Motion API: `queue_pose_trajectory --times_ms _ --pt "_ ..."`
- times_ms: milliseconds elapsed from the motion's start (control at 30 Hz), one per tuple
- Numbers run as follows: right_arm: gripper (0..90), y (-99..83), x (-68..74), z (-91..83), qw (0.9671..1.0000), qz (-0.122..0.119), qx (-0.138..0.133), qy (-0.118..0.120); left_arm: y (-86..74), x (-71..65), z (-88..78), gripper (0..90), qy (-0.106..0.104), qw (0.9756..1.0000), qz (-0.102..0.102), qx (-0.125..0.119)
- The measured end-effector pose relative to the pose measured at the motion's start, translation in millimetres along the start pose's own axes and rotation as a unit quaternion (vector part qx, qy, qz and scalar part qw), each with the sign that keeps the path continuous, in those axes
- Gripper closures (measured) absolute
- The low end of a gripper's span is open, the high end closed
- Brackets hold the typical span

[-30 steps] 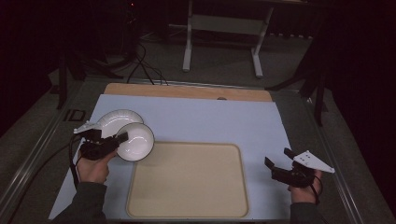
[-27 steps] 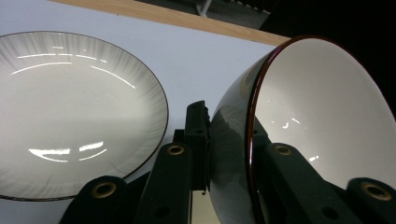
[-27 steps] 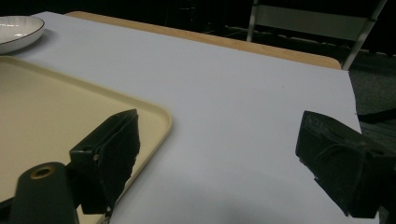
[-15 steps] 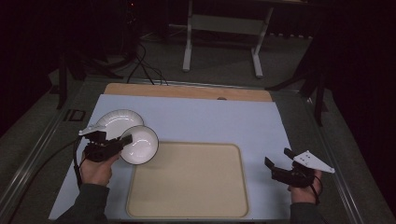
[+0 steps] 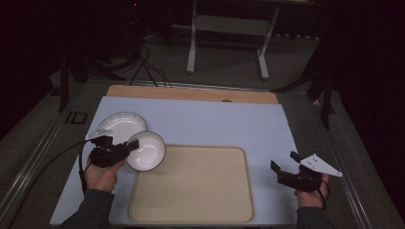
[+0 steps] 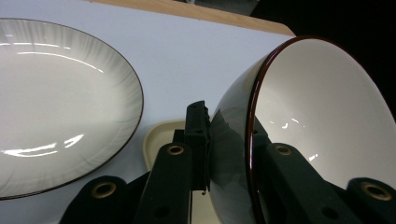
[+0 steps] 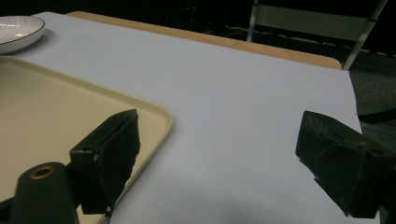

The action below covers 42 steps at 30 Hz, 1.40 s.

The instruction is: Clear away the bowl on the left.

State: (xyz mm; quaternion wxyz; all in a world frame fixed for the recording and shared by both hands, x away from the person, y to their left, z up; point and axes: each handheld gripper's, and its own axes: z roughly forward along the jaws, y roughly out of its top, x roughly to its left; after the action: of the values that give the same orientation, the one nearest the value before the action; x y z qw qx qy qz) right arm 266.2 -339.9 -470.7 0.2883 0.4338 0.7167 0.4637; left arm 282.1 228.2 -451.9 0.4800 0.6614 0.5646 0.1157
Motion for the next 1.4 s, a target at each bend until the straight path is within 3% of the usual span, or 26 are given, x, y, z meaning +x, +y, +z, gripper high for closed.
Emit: queue_pose_trajectory --times_ms 1400 --pt "13.3 0.2 0.1 0.0 1.0 -0.002 -0.001 -0.001 -8.6 -23.8 15.8 79.4 -0.038 0.999 0.015 0.02"
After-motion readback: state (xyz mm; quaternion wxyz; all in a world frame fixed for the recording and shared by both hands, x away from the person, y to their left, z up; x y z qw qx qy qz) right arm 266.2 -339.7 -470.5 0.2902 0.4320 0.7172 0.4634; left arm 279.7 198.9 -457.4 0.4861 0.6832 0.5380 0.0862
